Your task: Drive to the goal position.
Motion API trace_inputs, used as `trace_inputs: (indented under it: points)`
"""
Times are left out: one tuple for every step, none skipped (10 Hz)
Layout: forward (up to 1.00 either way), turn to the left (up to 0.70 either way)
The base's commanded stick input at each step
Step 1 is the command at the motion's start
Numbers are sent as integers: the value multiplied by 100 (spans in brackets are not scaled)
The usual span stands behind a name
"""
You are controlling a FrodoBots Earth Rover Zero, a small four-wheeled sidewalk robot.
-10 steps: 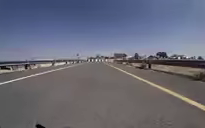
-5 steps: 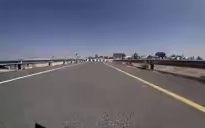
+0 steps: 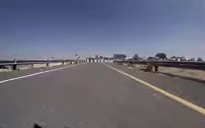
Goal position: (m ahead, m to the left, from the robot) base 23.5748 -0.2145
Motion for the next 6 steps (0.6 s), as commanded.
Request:
trace_inputs:
  points:
    - [100, 0]
    - [100, 0]
    - [100, 0]
    - [100, 0]
    - [100, 0]
    - [100, 0]
